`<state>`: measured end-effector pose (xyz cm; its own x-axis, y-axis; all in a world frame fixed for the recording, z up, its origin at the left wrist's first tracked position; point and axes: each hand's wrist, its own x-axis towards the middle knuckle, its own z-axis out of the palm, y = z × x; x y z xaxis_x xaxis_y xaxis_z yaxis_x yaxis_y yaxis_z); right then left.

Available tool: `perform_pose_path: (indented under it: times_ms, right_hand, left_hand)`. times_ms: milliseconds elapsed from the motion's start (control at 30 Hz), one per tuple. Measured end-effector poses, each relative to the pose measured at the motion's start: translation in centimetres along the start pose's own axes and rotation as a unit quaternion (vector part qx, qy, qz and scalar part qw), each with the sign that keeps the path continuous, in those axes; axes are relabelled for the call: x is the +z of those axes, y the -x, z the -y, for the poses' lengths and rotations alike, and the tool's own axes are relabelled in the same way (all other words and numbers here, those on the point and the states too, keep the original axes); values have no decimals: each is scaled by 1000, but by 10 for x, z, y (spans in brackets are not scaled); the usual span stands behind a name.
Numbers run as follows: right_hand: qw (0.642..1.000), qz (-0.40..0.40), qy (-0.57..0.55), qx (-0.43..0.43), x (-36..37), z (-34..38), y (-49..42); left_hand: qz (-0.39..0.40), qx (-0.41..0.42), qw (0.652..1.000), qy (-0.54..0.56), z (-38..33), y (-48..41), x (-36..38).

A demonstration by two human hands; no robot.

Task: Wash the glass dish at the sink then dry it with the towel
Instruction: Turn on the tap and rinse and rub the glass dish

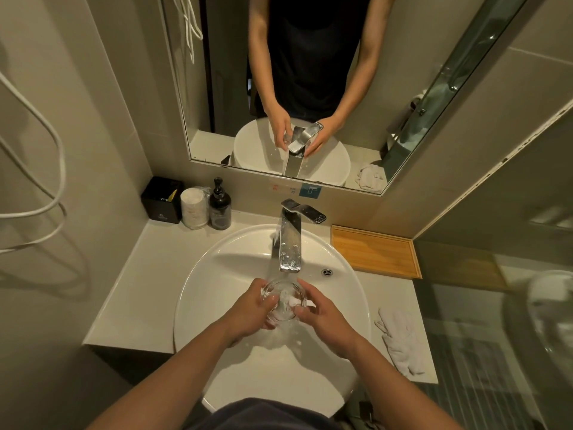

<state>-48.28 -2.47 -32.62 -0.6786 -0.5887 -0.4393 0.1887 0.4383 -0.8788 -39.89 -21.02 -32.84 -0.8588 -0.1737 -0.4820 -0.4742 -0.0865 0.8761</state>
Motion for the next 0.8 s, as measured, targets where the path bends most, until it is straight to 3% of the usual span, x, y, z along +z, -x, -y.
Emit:
perform_pose_path:
  times_ms: [100,200,267,333,467,800]
  right_hand:
    - [973,-106,194,-67,-10,18,1]
    - [906,-230,281,-219,-17,58,1]
    - [855,-262,328,-305,-23,88,-2]
    - [826,-250,391,-320,-26,113,-7]
    - [821,-180,487,-237,-21,123,-14]
    - [848,-196,435,-231,-18,82,-4]
  left_hand:
    - [-13,0,1000,-16,2,1,-3]
    - [-12,-3,1000,0,2,1,-6]
    - [-13,-6,1000,6,1,0,-6]
    - [-15,-5,1000,6,-1,-1,-5]
    - [-26,-13,1000,11,-6,-2,-4]
    - [-29,-23,999,22,-14,2,-4]
